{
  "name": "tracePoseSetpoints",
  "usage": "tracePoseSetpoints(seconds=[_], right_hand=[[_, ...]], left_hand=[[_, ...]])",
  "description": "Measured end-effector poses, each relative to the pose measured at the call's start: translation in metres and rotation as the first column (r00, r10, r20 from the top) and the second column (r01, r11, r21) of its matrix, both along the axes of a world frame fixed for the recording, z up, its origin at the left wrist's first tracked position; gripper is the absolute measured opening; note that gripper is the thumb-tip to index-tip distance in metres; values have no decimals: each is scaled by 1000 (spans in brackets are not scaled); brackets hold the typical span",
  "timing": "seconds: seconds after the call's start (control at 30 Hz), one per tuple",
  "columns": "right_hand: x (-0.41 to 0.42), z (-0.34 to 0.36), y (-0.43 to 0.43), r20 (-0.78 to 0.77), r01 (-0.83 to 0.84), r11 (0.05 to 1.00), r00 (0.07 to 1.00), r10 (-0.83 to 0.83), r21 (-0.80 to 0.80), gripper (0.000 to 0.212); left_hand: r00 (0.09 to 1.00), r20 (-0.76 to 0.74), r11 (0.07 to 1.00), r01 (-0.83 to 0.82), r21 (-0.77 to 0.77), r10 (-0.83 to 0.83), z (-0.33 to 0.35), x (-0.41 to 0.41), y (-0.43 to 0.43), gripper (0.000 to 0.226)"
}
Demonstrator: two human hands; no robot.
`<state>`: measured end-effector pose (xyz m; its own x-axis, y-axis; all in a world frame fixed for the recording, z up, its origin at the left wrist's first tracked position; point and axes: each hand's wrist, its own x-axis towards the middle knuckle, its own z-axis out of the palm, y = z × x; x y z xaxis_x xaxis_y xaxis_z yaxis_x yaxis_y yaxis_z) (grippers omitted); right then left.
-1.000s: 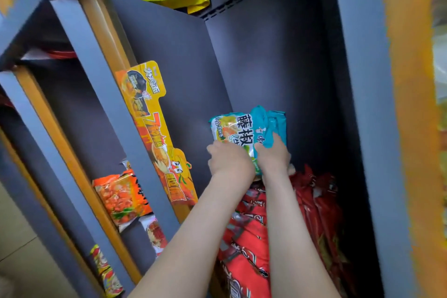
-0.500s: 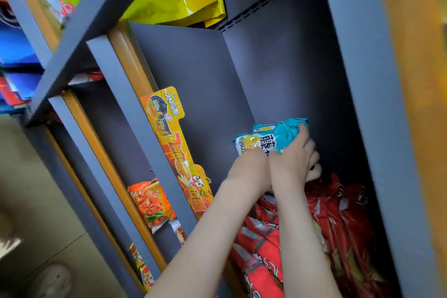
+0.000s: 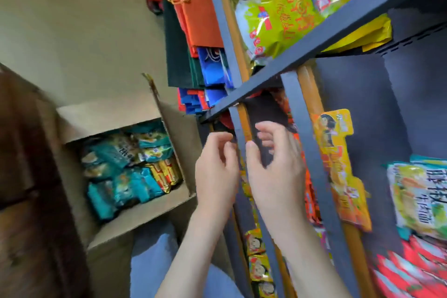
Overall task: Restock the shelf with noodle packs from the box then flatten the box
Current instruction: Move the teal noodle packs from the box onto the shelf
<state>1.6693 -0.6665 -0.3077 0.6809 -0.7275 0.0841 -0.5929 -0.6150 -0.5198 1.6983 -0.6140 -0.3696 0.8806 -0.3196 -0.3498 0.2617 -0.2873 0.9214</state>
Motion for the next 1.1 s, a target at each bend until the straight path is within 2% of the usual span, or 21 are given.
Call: tracePoseSetpoints(seconds=[0.07, 0.13, 0.23, 0.33, 0.4, 0.47, 0.53, 0.6, 0.63, 0.67, 0.7, 0.73, 0.77, 0.83, 0.9, 0.97, 1.1], right_hand=[[16, -48, 26, -91, -77, 991, 992, 87, 106, 26], [26, -99, 49, -194, -83, 958, 971, 139, 275, 27], [34, -187, 76, -373, -57, 880, 892, 257, 471, 32], [37, -272, 94, -494, 24, 783, 788, 368, 621, 42], [39, -320, 99, -548, 144, 720, 752, 366, 679, 48], [40, -361, 97, -580, 215, 695, 738, 344, 686, 48], [42, -396, 90, -595, 284, 662, 743, 306, 694, 45], [44, -422, 82, -617, 385, 601, 750, 239, 701, 44], [42, -435, 77, -633, 432, 577, 748, 199, 693, 43], [41, -447, 73, -649, 473, 561, 744, 160, 679, 43], [40, -459, 68, -661, 509, 538, 740, 125, 672, 42], [41, -469, 65, -663, 541, 500, 743, 93, 676, 42], [43, -478, 62, -657, 566, 452, 751, 62, 690, 43], [49, -491, 57, -642, 591, 375, 767, 15, 714, 45], [56, -499, 52, -617, 583, 332, 787, -2, 742, 44], [64, -499, 49, -592, 567, 295, 806, -4, 769, 41], [72, -484, 46, -582, 550, 334, 813, -3, 766, 42]], left_hand=[[997, -71, 972, -26, 233, 44, -54, 10, 33, 13], [980, -185, 908, 11, 418, 73, -107, 16, 67, 14], [940, -322, 823, 91, 561, 115, -174, 22, 113, 17], [888, -438, 757, 190, 626, 140, -238, 26, 141, 25], [853, -500, 714, 259, 650, 146, -281, 29, 150, 28], [850, -516, 686, 315, 655, 102, -324, 32, 154, 31], [853, -521, 643, 422, 639, -43, -363, 36, 151, 34], [797, -544, 546, 587, 597, -262, -396, 42, 145, 40], [773, -554, 529, 624, 574, -310, -411, 47, 139, 42], [765, -558, 534, 634, 560, -323, -425, 53, 133, 42], [785, -558, 598, 590, 543, -268, -438, 60, 125, 38], [807, -570, 697, 496, 517, -151, -450, 66, 118, 32], [792, -610, 794, 377, 477, -10, -460, 73, 110, 27], [681, -706, 901, 161, 403, 194, -479, 84, 91, 35], [598, -743, 909, 55, 414, 302, -495, 90, 79, 45], [571, -736, 896, 2, 444, 364, -503, 91, 73, 46], [541, -749, 899, -30, 437, 382, -491, 89, 74, 43]])
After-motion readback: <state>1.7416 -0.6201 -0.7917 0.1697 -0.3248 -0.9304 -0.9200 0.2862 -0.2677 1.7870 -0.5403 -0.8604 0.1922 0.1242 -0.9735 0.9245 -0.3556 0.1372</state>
